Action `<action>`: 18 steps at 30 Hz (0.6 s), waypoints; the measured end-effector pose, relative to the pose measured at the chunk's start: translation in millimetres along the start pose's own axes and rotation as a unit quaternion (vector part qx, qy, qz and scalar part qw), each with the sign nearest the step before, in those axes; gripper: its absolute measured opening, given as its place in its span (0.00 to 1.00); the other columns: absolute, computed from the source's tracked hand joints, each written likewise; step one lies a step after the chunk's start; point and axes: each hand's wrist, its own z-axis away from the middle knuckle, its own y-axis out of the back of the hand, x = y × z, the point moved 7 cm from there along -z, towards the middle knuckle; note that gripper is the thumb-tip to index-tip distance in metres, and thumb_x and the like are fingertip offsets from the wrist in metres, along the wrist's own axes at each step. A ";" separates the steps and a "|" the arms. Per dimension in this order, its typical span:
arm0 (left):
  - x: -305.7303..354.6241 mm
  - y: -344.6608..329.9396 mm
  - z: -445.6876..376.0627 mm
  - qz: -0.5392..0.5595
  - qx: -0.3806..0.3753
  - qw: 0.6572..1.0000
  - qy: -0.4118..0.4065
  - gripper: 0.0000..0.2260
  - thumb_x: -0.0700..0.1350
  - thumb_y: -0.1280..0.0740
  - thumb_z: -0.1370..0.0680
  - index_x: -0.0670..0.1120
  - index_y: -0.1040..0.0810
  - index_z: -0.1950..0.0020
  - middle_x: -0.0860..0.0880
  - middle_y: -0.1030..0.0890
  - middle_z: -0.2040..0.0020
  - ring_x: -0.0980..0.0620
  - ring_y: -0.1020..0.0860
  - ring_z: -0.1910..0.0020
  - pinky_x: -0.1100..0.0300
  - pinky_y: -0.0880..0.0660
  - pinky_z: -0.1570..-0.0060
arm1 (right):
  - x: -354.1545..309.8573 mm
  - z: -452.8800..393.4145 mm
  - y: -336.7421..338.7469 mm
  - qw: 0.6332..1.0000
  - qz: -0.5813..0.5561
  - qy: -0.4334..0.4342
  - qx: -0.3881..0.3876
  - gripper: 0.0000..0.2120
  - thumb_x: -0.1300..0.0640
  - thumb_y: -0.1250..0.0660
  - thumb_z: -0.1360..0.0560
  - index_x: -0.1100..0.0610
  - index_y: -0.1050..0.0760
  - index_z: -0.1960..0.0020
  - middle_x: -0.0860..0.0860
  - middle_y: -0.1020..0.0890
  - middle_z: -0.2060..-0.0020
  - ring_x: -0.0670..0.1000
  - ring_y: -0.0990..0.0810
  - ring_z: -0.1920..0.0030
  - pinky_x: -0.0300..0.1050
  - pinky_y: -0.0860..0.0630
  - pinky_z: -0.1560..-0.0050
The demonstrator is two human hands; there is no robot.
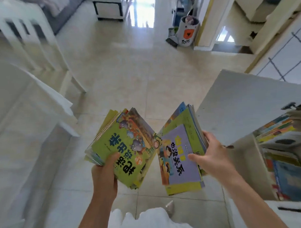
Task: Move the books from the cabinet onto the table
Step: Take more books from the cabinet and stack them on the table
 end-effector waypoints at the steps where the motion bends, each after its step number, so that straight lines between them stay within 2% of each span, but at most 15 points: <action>1: 15.5 29.5 2.4 -0.012 0.027 0.999 -0.032 0.11 0.33 0.32 0.26 0.45 0.19 0.47 0.47 0.14 0.53 0.46 0.16 0.53 0.51 0.19 0.59 | -21.2 0.8 -24.6 0.999 0.016 0.022 -0.022 0.28 0.61 0.24 0.34 0.44 0.32 0.41 0.42 0.18 0.57 0.45 0.17 0.58 0.46 0.18 0.60; 4: 52.6 102.6 5.8 -0.121 0.095 0.981 -0.115 0.08 0.36 0.27 0.28 0.48 0.18 0.54 0.55 0.14 0.63 0.55 0.16 0.61 0.60 0.20 0.67 | -76.5 8.5 -86.6 0.993 0.056 0.073 -0.069 0.29 0.62 0.24 0.34 0.45 0.32 0.40 0.40 0.20 0.58 0.40 0.20 0.60 0.33 0.24 0.70; 5: 63.3 127.6 6.0 -0.163 0.120 0.971 -0.127 0.07 0.38 0.25 0.29 0.49 0.18 0.57 0.56 0.15 0.66 0.57 0.17 0.64 0.59 0.19 0.69 | -94.6 13.0 -108.7 0.990 0.073 0.087 -0.082 0.29 0.62 0.24 0.34 0.46 0.31 0.39 0.41 0.20 0.58 0.41 0.20 0.61 0.34 0.24 0.70; 8: 93.8 207.5 7.4 -0.286 0.185 0.926 -0.159 0.07 0.49 0.22 0.34 0.50 0.20 0.64 0.50 0.17 0.70 0.49 0.17 0.68 0.49 0.18 0.68 | -152.3 34.8 -180.4 0.975 0.125 0.138 -0.117 0.29 0.62 0.25 0.33 0.48 0.30 0.36 0.44 0.21 0.59 0.49 0.21 0.60 0.39 0.22 0.68; 11: 116.6 274.7 15.5 -0.384 0.246 0.869 -0.193 0.11 0.50 0.23 0.32 0.49 0.23 0.69 0.50 0.23 0.76 0.49 0.21 0.73 0.56 0.26 0.75 | -202.8 59.6 -247.7 0.956 0.170 0.193 -0.141 0.29 0.60 0.27 0.33 0.48 0.31 0.35 0.43 0.24 0.61 0.51 0.23 0.59 0.41 0.24 0.65; 13: 128.4 311.7 24.2 -0.409 0.275 0.842 -0.220 0.14 0.55 0.26 0.32 0.52 0.27 0.71 0.51 0.27 0.78 0.50 0.25 0.77 0.61 0.32 0.77 | -231.8 75.3 -290.9 0.940 0.194 0.229 -0.163 0.29 0.59 0.27 0.33 0.46 0.32 0.35 0.46 0.23 0.60 0.52 0.23 0.59 0.44 0.24 0.62; 14: 133.1 329.0 27.0 -0.411 0.291 0.833 -0.231 0.15 0.59 0.30 0.33 0.51 0.28 0.72 0.51 0.29 0.78 0.51 0.27 0.79 0.62 0.34 0.79 | -245.0 81.4 -310.8 0.932 0.203 0.244 -0.175 0.28 0.59 0.28 0.33 0.45 0.32 0.36 0.47 0.21 0.60 0.52 0.22 0.60 0.44 0.25 0.63; 16: 142.2 355.0 31.2 -0.420 0.314 0.808 -0.269 0.17 0.59 0.34 0.34 0.45 0.21 0.66 0.50 0.29 0.77 0.50 0.29 0.80 0.64 0.34 0.79 | -267.3 90.0 -343.4 0.921 0.209 0.265 -0.193 0.27 0.59 0.28 0.33 0.43 0.32 0.39 0.47 0.20 0.61 0.52 0.22 0.62 0.43 0.26 0.66; 18: 149.7 371.9 32.1 -0.471 0.314 0.762 -0.315 0.20 0.54 0.34 0.33 0.40 0.16 0.52 0.48 0.24 0.71 0.50 0.27 0.76 0.68 0.33 0.72 | -290.5 98.6 -374.5 0.909 0.213 0.288 -0.211 0.27 0.59 0.27 0.33 0.44 0.32 0.39 0.45 0.21 0.61 0.51 0.22 0.61 0.44 0.25 0.63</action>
